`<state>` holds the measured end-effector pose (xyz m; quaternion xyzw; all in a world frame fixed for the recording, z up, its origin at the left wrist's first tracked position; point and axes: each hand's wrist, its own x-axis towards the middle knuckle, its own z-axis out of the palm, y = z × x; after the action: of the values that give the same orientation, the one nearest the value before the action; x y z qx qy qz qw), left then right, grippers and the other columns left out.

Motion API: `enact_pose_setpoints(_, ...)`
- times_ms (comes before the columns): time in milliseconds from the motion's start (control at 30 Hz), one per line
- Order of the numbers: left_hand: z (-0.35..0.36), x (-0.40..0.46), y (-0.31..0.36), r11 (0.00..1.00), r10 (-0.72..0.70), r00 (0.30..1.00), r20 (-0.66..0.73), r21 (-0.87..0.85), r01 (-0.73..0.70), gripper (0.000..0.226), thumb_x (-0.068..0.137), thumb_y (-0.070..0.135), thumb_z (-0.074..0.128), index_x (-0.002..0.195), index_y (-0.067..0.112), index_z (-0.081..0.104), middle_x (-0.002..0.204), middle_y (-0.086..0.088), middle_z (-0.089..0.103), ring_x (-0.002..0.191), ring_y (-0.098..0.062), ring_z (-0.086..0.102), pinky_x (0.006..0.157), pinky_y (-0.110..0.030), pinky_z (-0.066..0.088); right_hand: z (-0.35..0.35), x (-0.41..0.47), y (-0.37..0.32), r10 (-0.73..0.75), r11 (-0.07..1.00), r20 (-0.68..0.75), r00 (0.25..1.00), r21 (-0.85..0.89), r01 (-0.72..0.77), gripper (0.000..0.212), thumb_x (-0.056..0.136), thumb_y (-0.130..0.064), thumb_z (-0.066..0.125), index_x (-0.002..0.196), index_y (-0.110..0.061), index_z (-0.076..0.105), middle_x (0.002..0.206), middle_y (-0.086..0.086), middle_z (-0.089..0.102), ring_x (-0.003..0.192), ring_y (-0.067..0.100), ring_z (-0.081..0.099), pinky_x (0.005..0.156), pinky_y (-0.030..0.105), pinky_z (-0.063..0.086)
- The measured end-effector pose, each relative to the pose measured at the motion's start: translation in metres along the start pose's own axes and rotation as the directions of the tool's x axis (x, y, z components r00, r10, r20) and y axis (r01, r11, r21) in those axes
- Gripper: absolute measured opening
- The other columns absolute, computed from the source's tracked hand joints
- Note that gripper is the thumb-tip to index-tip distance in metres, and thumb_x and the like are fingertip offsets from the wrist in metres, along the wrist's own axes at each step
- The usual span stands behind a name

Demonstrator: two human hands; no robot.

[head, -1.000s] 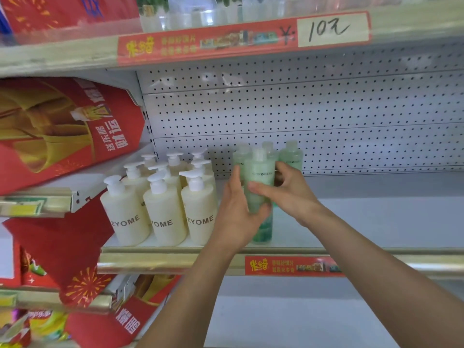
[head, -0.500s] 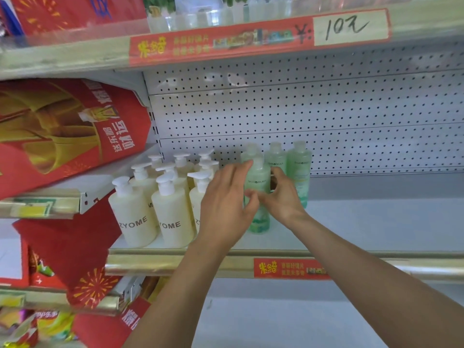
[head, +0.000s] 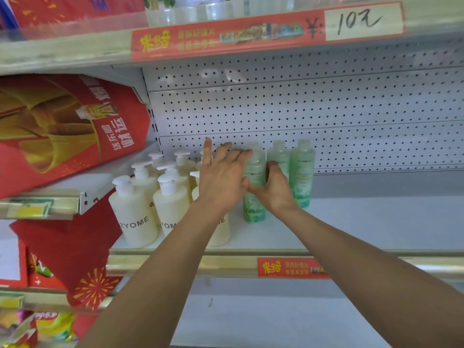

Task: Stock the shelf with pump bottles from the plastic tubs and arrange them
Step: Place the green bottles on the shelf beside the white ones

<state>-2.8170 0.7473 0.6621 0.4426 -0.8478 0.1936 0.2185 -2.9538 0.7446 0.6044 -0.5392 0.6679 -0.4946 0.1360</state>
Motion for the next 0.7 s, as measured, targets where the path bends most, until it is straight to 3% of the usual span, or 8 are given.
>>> enact_pose_setpoints(167, -0.004, -0.015, -0.009, 0.991, 0.028, 0.999, -0.034, -0.130, -0.032, 0.061, 0.092, 0.036, 0.057, 0.148, 0.025, 0.037, 0.147, 0.006, 0.044, 0.144, -0.018, 0.024, 0.122, -0.045, -0.003, -0.003, -0.013, 0.000, -0.007, 0.999, -0.014, 1.000, -0.050, 0.006, 0.079, 0.072, -0.054, 0.075, 0.129, -0.009, 0.044, 0.122, 0.008, 0.057, 0.115, 0.025, 0.054, 0.092, 0.045, 0.049)
enact_pose_setpoints(333, -0.009, -0.067, -0.018, 0.929, 0.062, 0.966, -0.249, -0.340, -0.148, 0.055, 0.086, 0.028, 0.062, 0.138, 0.017, 0.050, 0.135, -0.001, 0.054, 0.127, -0.021, 0.045, 0.116, -0.045, 0.026, -0.020, -0.068, -0.009, -0.306, 0.935, -0.138, 0.942, -0.230, 0.270, 0.048, 0.090, -0.027, 0.064, 0.133, -0.015, 0.048, 0.131, 0.001, 0.052, 0.121, 0.019, 0.049, 0.088, 0.033, 0.046)
enact_pose_setpoints(433, -0.007, -0.110, -0.021, 0.905, 0.028, 0.952, -0.303, -0.397, -0.153, 0.051, 0.085, 0.031, 0.058, 0.134, 0.019, 0.052, 0.128, 0.001, 0.057, 0.118, -0.018, 0.050, 0.103, -0.037, 0.036, -0.021, -0.108, -0.015, -0.385, 0.888, -0.155, 0.910, -0.332, 0.319, 0.043, 0.089, -0.027, 0.063, 0.130, -0.019, 0.052, 0.130, -0.003, 0.053, 0.119, 0.015, 0.049, 0.082, 0.027, 0.040)
enact_pose_setpoints(600, 0.008, -0.190, -0.040, 0.885, -0.037, 0.993, -0.110, -0.466, -0.019, 0.052, 0.086, 0.046, 0.050, 0.133, 0.023, 0.054, 0.125, 0.003, 0.060, 0.107, -0.017, 0.058, 0.080, -0.034, 0.049, 0.004, -0.174, -0.019, -0.410, 0.839, -0.035, 0.912, -0.407, 0.361, 0.033, 0.089, -0.038, 0.052, 0.114, -0.020, 0.061, 0.119, -0.003, 0.058, 0.100, 0.017, 0.058, 0.073, 0.030, 0.047)
enact_pose_setpoints(700, 0.028, -0.243, -0.068, 0.881, -0.074, 0.996, 0.052, -0.464, 0.089, 0.050, 0.087, 0.048, 0.051, 0.130, 0.023, 0.058, 0.119, 0.005, 0.064, 0.099, -0.016, 0.063, 0.072, -0.029, 0.050, 0.039, -0.217, -0.016, -0.323, 0.876, 0.037, 0.946, -0.367, 0.314, 0.033, 0.089, -0.043, 0.046, 0.109, -0.022, 0.062, 0.116, -0.005, 0.058, 0.096, 0.012, 0.059, 0.063, 0.029, 0.050)
